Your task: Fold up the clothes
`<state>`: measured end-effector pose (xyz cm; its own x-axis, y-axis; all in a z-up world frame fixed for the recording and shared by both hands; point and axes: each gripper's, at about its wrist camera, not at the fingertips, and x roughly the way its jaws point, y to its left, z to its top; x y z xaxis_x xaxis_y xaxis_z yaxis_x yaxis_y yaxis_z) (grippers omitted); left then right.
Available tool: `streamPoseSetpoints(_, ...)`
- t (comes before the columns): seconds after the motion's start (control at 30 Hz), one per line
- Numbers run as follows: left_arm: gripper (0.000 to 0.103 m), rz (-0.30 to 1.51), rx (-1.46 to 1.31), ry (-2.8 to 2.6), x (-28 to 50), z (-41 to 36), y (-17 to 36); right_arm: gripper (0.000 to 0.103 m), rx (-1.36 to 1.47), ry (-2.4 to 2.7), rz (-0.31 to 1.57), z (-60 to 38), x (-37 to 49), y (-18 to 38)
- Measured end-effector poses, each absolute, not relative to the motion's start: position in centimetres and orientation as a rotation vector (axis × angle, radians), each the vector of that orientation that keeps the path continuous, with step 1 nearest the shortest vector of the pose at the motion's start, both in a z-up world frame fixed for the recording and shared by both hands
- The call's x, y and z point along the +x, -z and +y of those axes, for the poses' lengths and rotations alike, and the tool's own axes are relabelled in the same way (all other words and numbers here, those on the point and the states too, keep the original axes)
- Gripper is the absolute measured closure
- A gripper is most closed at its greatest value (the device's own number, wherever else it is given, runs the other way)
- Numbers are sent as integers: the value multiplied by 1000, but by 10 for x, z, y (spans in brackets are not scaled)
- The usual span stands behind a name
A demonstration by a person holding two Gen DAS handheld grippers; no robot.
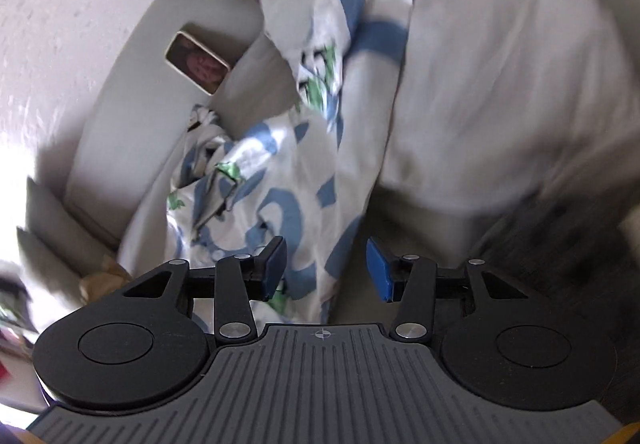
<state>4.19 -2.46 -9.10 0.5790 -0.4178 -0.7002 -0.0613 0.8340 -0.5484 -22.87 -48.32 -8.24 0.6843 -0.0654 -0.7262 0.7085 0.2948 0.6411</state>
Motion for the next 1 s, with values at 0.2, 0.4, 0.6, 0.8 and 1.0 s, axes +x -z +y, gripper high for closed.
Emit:
streamPoseSetpoints(0.2,103,954,-585,206,43,-18,94,50,1318,554,677,-480,-211,120)
streamPoseSetpoints(0.4,103,966,-607,202,45,-15,101,49,1241,554,578,-457,-202,137)
streamPoseSetpoints(0.6,103,972,-618,209,44,-15,104,55,1201,516,428,-441,-206,144)
streamPoseSetpoints(0.8,103,1006,-634,235,46,-18,109,102,1183,558,506,-450,-202,139)
streamPoseSetpoints(1.0,102,1050,-642,302,46,-36,116,102,1117,616,423,-472,-215,108)
